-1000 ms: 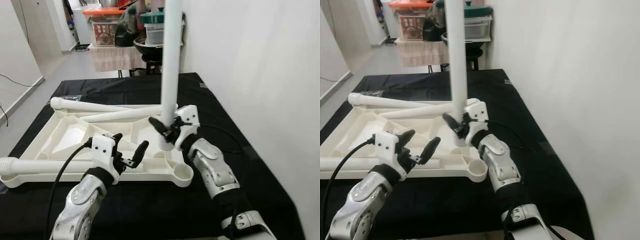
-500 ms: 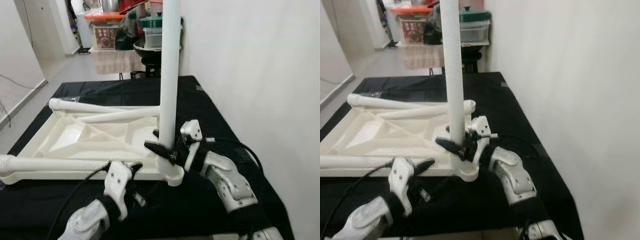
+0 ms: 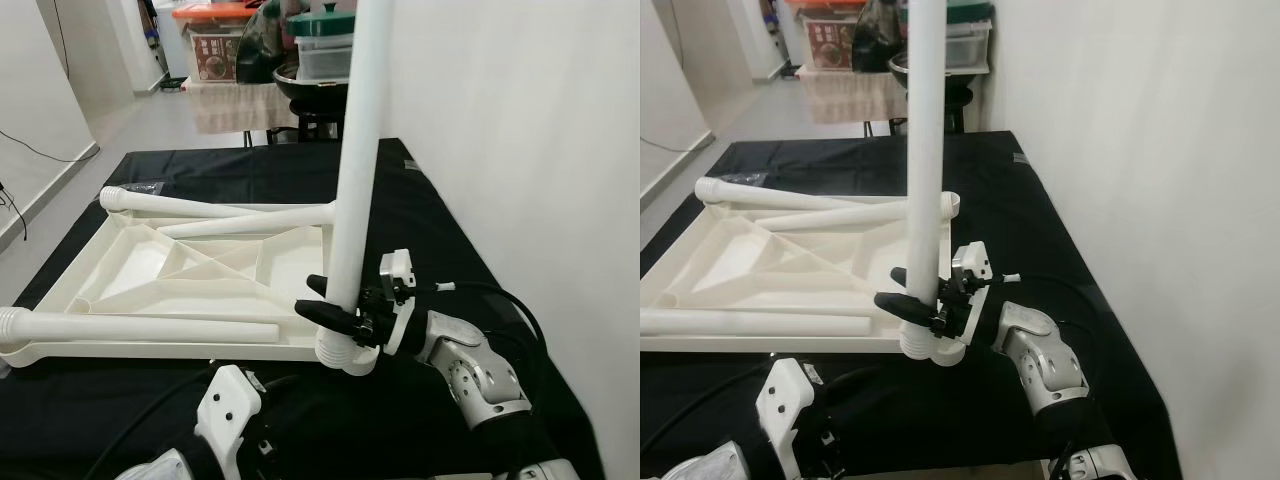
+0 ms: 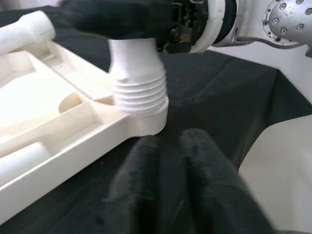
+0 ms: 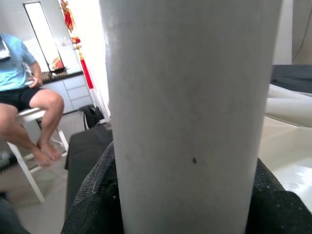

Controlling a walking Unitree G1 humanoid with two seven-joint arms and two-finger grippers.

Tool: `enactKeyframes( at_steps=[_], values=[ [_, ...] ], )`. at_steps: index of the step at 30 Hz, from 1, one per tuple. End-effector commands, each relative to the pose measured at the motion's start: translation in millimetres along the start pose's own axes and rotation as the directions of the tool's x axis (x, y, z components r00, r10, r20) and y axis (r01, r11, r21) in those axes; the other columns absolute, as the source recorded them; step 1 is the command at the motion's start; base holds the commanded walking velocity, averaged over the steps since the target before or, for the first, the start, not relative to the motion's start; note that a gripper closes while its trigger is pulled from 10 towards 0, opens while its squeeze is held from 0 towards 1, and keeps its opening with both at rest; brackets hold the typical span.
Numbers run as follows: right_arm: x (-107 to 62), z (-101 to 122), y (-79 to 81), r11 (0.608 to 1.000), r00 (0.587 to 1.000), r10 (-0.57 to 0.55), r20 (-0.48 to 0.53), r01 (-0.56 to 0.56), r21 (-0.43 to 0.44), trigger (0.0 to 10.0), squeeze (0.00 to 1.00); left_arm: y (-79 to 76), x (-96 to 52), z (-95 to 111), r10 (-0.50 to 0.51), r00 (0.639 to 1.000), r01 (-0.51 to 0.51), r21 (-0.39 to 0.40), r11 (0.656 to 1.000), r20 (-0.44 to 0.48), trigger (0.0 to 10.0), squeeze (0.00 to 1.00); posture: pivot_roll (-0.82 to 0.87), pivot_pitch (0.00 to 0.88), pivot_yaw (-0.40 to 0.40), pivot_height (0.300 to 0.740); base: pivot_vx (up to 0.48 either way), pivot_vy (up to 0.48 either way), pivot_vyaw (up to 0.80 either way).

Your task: Building children table

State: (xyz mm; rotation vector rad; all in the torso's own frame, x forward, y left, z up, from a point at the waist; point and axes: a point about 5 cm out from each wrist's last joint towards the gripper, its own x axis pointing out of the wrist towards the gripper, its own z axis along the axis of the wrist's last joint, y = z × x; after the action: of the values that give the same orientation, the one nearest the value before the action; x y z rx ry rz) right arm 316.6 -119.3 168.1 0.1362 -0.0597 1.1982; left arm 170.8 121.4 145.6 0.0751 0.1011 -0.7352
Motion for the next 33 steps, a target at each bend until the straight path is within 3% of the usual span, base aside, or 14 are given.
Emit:
enactKeyframes(
  at_steps=[1, 16, 17, 20, 21, 22, 23, 29, 30, 32, 33],
  values=[
    [-0.7, 5, -1.5, 1.000, 1.000, 0.015, 0.007, -0.015, -0.027, 10.0, 0.00, 2.6, -4.7, 2, 0.022, 1.000, -0.021, 0.028, 0.999, -0.018, 0.0, 0.00, 0.10, 0.179, 0.015, 0.740, 0.000, 0.000, 0.00],
    [-15.0, 5, -4.8, 0.988, 0.993, 0.026, -0.114, -0.043, -0.145, 10.0, 0.00, -5.4, -14.1, 12, 0.014, 1.000, -0.012, 0.056, 0.998, -0.028, 0.0, 0.00, 0.08, 0.249, 0.024, 0.740, 0.000, 0.000, 0.00],
    [-18.4, 7, -8.3, 0.986, 0.993, 0.006, -0.121, -0.026, -0.164, 10.0, 0.00, -7.2, -16.7, 12, 0.017, 0.999, -0.014, 0.056, 0.998, -0.038, 0.6, 0.00, 0.07, 0.257, 0.024, 0.740, 0.000, 0.000, 0.00],
    [-18.9, 7, -8.6, 0.986, 0.993, 0.005, -0.122, -0.026, -0.165, 10.0, 0.00, -7.4, -17.1, 12, 0.017, 0.999, -0.015, 0.056, 0.998, -0.039, 0.6, 0.00, 0.07, 0.257, 0.024, 0.740, 0.000, 0.000, 0.00],
    [-18.9, 8, -8.6, 0.985, 0.992, 0.010, -0.126, -0.031, -0.169, 10.0, 0.00, -8.4, -17.4, 13, 0.014, 0.999, -0.011, 0.052, 0.999, -0.042, 4.8, 0.00, 0.07, 0.260, 0.025, 0.740, 0.000, 0.000, 0.00],
    [-18.9, 8, -8.6, 0.985, 0.992, 0.010, -0.126, -0.031, -0.169, 10.0, 0.00, -8.4, -17.4, 13, 0.014, 0.999, -0.011, 0.052, 0.999, -0.042, 4.8, 0.00, 0.07, 0.260, 0.025, 0.740, 0.000, 0.000, 0.00],
    [-18.3, 9, -8.4, 0.984, 0.992, 0.011, -0.123, -0.032, -0.174, 10.0, 0.00, -9.1, -18.0, 13, 0.013, 0.999, -0.010, 0.052, 0.999, -0.044, 10.0, 0.00, 0.08, 0.262, 0.025, 0.740, 0.000, 0.000, 0.00],
    [-15.7, 7, -6.6, 0.979, 0.992, 0.017, -0.127, -0.043, -0.200, 10.0, 0.00, -10.3, -19.0, 14, 0.012, 0.999, -0.009, 0.052, 0.999, -0.050, 10.0, 0.00, 0.08, 0.264, 0.025, 0.740, 0.000, 0.000, 0.00],
    [-14.9, 5, -6.0, 0.975, 0.992, 0.010, -0.126, -0.038, -0.219, 10.0, 0.00, -10.8, -19.7, 14, 0.011, 0.999, -0.008, 0.051, 0.999, -0.053, 10.0, 0.00, 0.08, 0.266, 0.026, 0.740, 0.000, 0.000, 0.00],
    [-14.3, 6, -5.9, 0.940, 0.992, -0.027, -0.127, -0.018, -0.341, 10.0, 0.00, -12.8, -22.9, 14, 0.010, 0.998, -0.007, 0.053, 0.999, -0.061, 10.0, 0.00, 0.09, 0.271, 0.026, 0.740, 0.000, 0.000, 0.00],
    [-14.3, 6, -5.9, 0.940, 0.992, -0.027, -0.127, -0.018, -0.341, 10.0, 0.00, -12.8, -22.9, 14, 0.010, 0.998, -0.007, 0.053, 0.999, -0.061, 10.0, 0.00, 0.09, 0.271, 0.026, 0.740, 0.000, 0.000, 0.00]
  ],
)
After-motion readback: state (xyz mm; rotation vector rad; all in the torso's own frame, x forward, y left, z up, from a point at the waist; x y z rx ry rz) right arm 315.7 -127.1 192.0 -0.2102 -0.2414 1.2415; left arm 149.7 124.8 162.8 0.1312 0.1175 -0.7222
